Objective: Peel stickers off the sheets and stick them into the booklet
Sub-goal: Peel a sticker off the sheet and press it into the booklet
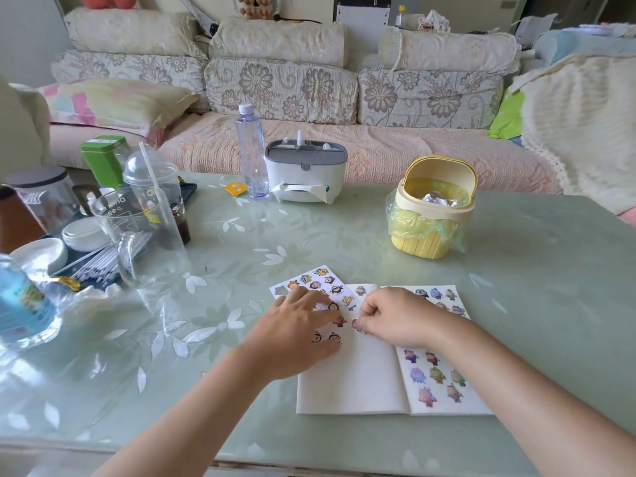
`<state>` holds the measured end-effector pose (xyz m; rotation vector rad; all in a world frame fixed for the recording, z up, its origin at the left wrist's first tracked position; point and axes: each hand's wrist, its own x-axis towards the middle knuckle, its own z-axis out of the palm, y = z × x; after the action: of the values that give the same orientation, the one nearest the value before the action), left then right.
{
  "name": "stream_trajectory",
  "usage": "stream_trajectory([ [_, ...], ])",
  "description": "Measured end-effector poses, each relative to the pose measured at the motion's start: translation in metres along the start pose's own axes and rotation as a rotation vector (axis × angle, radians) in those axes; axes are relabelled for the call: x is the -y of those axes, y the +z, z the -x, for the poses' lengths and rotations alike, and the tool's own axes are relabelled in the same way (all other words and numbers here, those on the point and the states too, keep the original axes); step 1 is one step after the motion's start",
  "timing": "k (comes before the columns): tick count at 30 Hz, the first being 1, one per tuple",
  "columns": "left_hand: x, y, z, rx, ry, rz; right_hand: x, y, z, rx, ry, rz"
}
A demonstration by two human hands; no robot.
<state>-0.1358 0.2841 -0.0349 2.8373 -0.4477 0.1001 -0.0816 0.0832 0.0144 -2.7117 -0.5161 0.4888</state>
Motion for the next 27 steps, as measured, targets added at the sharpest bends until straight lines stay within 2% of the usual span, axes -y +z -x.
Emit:
stream_trajectory([
  [11, 0.008, 0.0, 0.0, 0.046, -0.053, 0.005, 0.006, 0.009, -0.007, -0.041, 0.069, 0.117],
  [18, 0.0, -0.001, -0.001, -0.04, 0.051, 0.02, 0.011, 0.006, 0.0, -0.213, 0.102, 0.232],
  [22, -0.011, 0.005, 0.0, -0.083, 0.151, 0.04, 0.003, 0.018, 0.008, -0.319, -0.01, 0.15],
  [27, -0.01, 0.021, 0.0, -0.101, 0.177, -0.022, -0.022, 0.038, 0.018, -0.388, -0.239, 0.328],
])
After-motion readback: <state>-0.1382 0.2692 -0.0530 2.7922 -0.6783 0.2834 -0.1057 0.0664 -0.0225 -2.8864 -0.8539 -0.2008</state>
